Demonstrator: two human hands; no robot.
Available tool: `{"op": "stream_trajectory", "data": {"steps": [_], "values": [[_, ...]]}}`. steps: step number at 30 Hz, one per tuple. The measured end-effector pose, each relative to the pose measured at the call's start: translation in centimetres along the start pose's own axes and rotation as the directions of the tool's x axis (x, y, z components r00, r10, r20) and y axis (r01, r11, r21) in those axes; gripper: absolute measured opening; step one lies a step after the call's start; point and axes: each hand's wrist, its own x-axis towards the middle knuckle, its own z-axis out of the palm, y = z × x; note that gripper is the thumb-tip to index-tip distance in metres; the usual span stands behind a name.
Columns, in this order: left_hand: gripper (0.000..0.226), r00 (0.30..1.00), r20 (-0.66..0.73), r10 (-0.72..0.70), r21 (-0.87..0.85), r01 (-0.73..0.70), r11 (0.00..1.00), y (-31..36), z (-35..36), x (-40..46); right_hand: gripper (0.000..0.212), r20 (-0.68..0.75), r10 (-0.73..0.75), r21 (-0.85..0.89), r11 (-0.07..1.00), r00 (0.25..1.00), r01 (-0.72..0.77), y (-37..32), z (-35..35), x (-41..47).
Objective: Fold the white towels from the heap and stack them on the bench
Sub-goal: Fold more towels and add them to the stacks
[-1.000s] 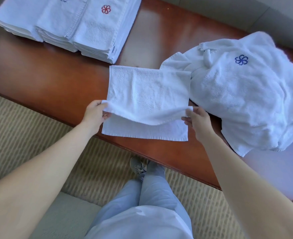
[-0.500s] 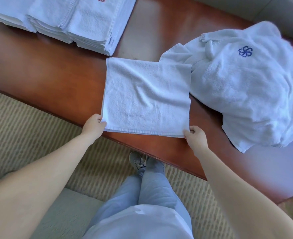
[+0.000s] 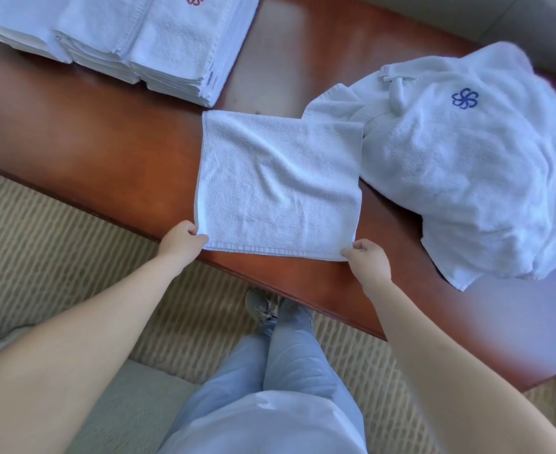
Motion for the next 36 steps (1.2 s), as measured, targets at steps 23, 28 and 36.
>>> {"op": "stream_trajectory", "data": {"steps": [23, 28, 36], "values": [[0.020, 0.988, 0.140, -0.063, -0.408, 0.116, 0.906, 1.3, -2.0, -1.4, 0.013, 0.086, 0.053, 0.253, 0.965, 0.995, -0.073, 1.0, -1.3, 0.0], [0.006, 0.972, 0.147, -0.184, -0.529, 0.234, 0.816, 1.1, -2.9, -2.2, 0.010, 0.106, 0.100, 0.360, 0.924, 0.989, -0.132, 0.1, -2.6, -0.5], [0.025, 0.965, 0.161, -0.205, -0.715, 0.257, 0.651, 3.6, -6.3, -4.2, 0.035, 0.126, 0.096, 0.518, 0.843, 0.987, -0.148, -3.4, -6.0, -3.1]]}}
